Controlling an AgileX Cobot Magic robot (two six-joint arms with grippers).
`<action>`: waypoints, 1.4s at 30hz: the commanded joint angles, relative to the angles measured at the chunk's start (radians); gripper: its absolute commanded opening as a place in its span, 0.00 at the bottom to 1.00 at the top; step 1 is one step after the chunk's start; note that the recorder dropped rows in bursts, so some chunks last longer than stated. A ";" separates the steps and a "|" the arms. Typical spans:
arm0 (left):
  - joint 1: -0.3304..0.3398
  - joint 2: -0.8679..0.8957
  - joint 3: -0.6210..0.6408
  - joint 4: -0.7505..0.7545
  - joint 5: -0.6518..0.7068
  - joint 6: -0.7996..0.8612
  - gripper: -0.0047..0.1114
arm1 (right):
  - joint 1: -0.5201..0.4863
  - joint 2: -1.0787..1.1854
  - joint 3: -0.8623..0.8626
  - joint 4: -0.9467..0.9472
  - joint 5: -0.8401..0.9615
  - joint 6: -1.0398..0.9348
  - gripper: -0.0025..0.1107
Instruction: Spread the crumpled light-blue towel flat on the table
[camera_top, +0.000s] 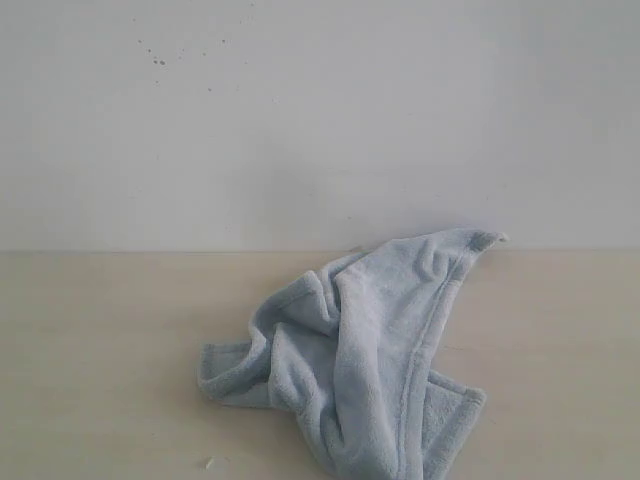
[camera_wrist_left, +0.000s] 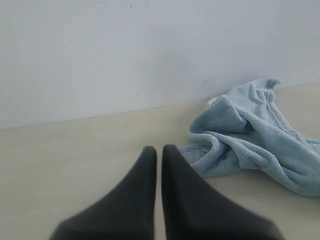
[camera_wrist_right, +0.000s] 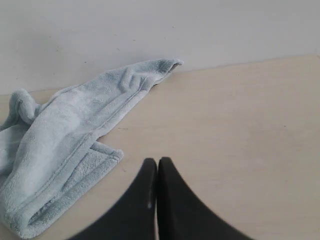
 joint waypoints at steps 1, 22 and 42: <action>-0.002 -0.002 0.004 0.000 -0.015 0.005 0.08 | 0.002 -0.003 0.000 -0.007 -0.001 -0.046 0.02; -0.002 -0.002 0.004 0.000 -0.015 0.005 0.08 | 0.002 -0.003 0.000 0.127 -0.280 0.231 0.02; -0.002 -0.002 0.004 0.000 -0.015 0.005 0.08 | 0.094 0.688 -0.386 0.068 -0.041 -0.095 0.02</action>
